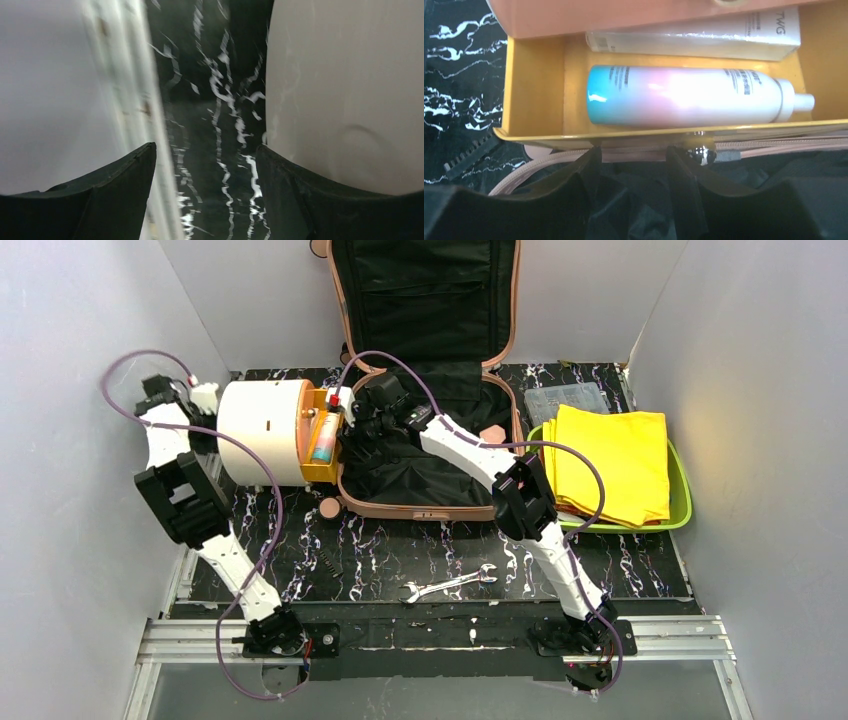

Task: Open, take out, and arrange the luggage
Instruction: Close the drawer in the storage box.

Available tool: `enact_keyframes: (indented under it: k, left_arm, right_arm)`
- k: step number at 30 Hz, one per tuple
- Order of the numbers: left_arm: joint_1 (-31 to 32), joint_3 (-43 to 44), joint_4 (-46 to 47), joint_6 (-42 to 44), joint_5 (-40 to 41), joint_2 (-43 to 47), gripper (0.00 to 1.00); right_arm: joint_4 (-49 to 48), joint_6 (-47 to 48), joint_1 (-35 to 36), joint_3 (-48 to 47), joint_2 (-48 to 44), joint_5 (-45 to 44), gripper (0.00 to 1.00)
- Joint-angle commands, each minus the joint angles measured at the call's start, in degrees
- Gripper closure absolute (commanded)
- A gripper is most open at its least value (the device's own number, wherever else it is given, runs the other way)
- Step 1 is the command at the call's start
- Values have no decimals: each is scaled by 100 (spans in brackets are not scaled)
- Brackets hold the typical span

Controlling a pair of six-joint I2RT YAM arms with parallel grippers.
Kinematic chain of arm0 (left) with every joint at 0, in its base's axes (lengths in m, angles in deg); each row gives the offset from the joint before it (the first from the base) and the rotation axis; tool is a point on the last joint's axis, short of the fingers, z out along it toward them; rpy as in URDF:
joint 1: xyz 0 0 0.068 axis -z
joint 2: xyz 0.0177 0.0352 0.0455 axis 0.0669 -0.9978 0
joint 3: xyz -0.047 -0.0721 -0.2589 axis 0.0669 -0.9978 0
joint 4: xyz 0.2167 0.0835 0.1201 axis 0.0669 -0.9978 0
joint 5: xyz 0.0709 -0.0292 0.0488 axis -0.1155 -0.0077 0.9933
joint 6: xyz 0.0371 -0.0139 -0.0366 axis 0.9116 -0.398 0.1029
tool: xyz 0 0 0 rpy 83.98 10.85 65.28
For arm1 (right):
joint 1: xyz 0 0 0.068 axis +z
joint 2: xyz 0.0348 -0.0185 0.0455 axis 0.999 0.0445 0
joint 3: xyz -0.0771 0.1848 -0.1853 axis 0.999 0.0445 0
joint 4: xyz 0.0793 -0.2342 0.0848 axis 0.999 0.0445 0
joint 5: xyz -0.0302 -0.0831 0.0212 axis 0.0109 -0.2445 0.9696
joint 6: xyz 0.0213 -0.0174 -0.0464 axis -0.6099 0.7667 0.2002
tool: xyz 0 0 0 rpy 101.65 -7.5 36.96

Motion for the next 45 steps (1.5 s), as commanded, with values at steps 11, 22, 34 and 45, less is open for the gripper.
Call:
enact_keyframes:
  k: [11,22,34,45]
  left_arm:
    - [168,-378,-1027,-22,-454,153,28]
    - [168,-561,-965,-78,-425,262,27]
    - [74,-586,-682,-456,-223,282,16]
    - [-67,-70,-433,-968,-324,317,11]
  right_arm:
    - [-779,-74,170,-1155,787,508,49]
    - [-1878,-789,477,-1597,1191,665,41]
    - [-1433,-803,476,-1635,942,752,41]
    - [-451,-276,273,-862,-244,876,41]
